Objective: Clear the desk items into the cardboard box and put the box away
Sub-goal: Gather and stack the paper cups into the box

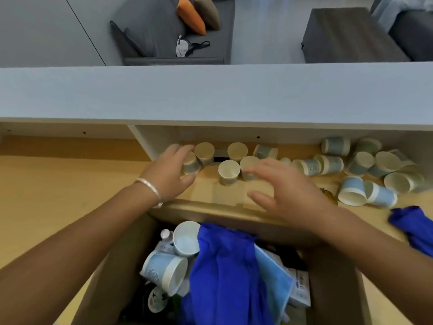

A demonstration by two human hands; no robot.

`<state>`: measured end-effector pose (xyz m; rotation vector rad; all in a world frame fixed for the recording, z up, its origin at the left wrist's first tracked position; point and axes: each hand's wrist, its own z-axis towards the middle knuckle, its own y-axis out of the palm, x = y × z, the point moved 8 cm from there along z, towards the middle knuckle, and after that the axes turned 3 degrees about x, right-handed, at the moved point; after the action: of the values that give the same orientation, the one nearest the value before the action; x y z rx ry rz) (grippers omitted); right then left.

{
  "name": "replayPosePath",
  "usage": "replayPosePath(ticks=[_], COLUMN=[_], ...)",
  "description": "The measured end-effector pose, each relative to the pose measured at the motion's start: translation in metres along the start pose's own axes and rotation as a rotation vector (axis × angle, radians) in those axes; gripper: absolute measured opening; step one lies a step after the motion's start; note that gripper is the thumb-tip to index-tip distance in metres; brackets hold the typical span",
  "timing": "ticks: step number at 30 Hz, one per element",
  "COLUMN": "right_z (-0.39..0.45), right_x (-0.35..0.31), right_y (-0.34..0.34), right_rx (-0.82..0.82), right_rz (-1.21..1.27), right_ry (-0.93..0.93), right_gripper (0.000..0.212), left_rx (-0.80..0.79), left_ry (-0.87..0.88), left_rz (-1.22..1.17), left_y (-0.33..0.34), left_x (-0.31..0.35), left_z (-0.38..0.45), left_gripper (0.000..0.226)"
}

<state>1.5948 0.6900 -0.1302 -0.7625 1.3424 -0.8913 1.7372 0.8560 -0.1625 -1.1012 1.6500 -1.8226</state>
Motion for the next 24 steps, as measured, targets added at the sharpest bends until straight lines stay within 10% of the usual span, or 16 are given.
replayPosePath(ticks=[12,24], right_z=[0.138,0.144], right_x=[0.077,0.085], right_y=[0.144,0.169], right_rx=[-0.419,-0.363], right_rz=[-0.507,-0.598], right_ry=[-0.008,-0.087], right_gripper=[0.088,0.074], left_rx=[-0.269,-0.400], left_ry=[-0.144,-0.107], left_rz=[0.194,0.183], left_y=[0.099,0.115], left_x=[-0.065,-0.080], left_z=[0.123,0.127], left_gripper=[0.031,0.030])
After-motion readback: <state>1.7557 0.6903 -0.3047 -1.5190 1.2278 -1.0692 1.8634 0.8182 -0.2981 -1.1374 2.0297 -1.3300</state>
